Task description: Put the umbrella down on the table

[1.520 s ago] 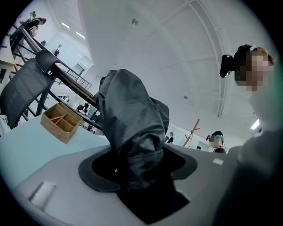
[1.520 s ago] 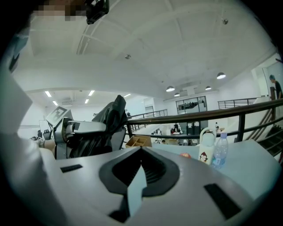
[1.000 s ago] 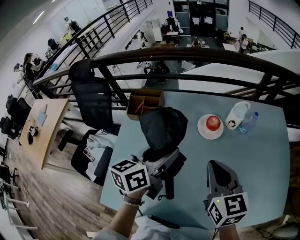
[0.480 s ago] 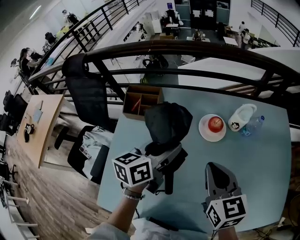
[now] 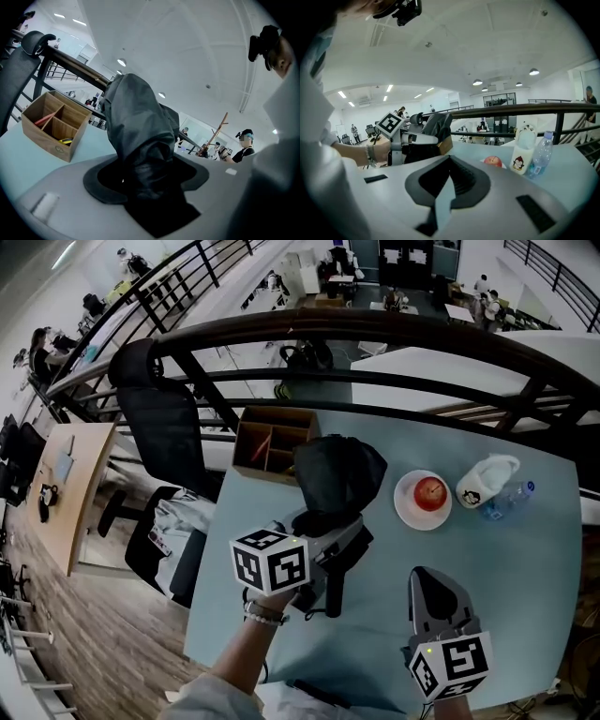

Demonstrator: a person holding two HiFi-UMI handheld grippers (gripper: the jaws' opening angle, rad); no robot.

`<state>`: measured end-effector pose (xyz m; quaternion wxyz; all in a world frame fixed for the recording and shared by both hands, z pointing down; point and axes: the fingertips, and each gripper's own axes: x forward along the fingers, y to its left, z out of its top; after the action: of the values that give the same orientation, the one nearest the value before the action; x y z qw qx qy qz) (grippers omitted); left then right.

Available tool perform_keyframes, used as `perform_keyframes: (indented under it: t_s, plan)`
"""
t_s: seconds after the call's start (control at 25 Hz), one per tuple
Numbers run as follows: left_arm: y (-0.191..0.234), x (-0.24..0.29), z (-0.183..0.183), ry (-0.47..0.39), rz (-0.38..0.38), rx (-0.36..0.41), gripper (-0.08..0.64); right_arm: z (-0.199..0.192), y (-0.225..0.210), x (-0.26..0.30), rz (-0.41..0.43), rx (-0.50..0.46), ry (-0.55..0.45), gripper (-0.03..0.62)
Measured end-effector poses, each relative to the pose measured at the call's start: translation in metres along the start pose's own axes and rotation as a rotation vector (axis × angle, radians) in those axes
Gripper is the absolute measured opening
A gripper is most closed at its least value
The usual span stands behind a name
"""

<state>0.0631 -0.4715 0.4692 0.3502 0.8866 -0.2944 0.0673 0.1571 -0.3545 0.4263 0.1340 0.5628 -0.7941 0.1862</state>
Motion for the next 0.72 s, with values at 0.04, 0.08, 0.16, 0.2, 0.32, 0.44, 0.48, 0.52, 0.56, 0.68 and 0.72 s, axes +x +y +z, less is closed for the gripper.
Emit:
perform_keyframes:
  t_s: [0.04, 0.08, 0.16, 0.2, 0.32, 0.44, 0.48, 0.52, 0.56, 0.68, 0.72]
  plan:
    - [0.003, 0.004, -0.001, 0.009, 0.002, 0.001, 0.288, -0.001, -0.001, 0.001, -0.002, 0.000, 0.005, -0.002]
    - [0.006, 0.009, -0.001, 0.019, 0.005, 0.004, 0.288, -0.001, -0.003, 0.003, -0.002, 0.000, 0.009, -0.002]
    - [0.013, 0.019, -0.002, 0.040, 0.009, 0.011, 0.288, 0.000, -0.004, 0.008, -0.001, 0.000, 0.015, -0.002]
    - [0.017, 0.024, -0.003, 0.050, 0.011, 0.013, 0.288, -0.001, -0.005, 0.010, -0.001, 0.002, 0.017, -0.002]
    - [0.030, 0.038, -0.008, 0.081, 0.018, 0.011, 0.288, -0.003, -0.007, 0.019, 0.003, 0.004, 0.026, -0.002]
    - [0.042, 0.052, -0.012, 0.115, 0.030, 0.012, 0.288, -0.002, -0.009, 0.026, 0.006, 0.002, 0.034, -0.002]
    - [0.045, 0.057, -0.014, 0.125, 0.033, 0.013, 0.288, -0.002, -0.010, 0.028, 0.006, 0.003, 0.036, -0.002]
    - [0.047, 0.062, -0.015, 0.134, 0.035, 0.011, 0.288, -0.002, -0.012, 0.030, 0.005, 0.004, 0.038, -0.002]
    - [0.050, 0.066, -0.017, 0.142, 0.037, 0.006, 0.288, -0.003, -0.013, 0.032, 0.004, 0.006, 0.040, -0.002]
    - [0.059, 0.078, -0.023, 0.166, 0.047, -0.001, 0.288, -0.006, -0.017, 0.037, 0.001, 0.009, 0.047, -0.002]
    - [0.062, 0.082, -0.024, 0.176, 0.052, 0.004, 0.288, -0.007, -0.018, 0.038, -0.002, 0.011, 0.049, -0.002]
